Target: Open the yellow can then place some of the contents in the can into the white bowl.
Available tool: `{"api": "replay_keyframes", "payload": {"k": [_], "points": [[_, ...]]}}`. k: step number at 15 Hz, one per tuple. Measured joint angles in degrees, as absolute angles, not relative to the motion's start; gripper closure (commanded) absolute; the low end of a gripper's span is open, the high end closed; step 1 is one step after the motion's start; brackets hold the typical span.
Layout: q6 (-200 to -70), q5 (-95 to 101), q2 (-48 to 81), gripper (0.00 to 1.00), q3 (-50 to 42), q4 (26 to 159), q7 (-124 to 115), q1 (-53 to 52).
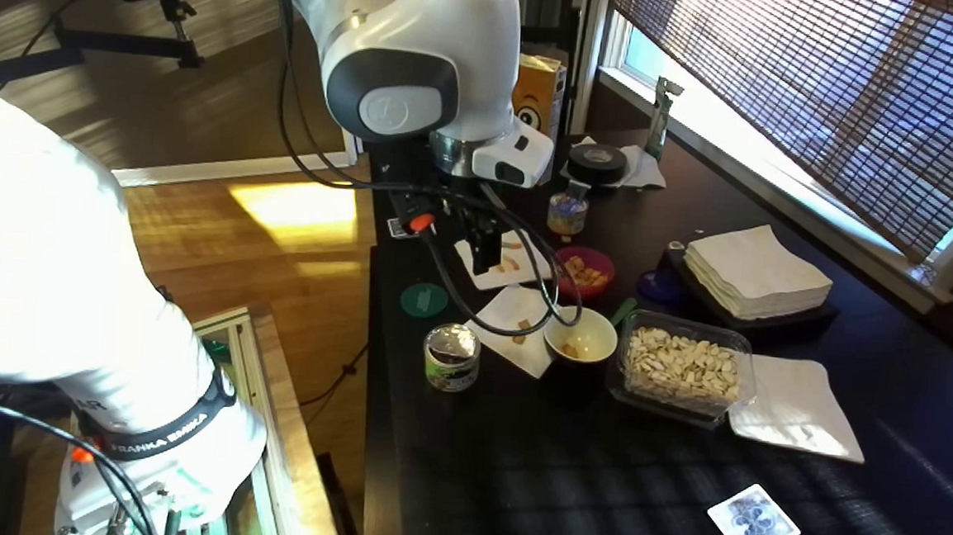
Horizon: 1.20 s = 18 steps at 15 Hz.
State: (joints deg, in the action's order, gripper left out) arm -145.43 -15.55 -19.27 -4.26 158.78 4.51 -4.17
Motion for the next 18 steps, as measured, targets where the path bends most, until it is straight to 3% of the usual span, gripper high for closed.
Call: {"api": "replay_keyframes", "payload": {"k": [9, 15, 18], "points": [[-142.77, -15.63, -19.20, 0.00, -5.55, 158.67, 7.17, -4.76], [-136.76, -0.55, -18.88, 0.00, 4.47, 158.45, -14.33, 0.45], [-132.14, 0.22, -18.76, 0.00, 5.08, 158.60, -17.44, 0.98]]}}
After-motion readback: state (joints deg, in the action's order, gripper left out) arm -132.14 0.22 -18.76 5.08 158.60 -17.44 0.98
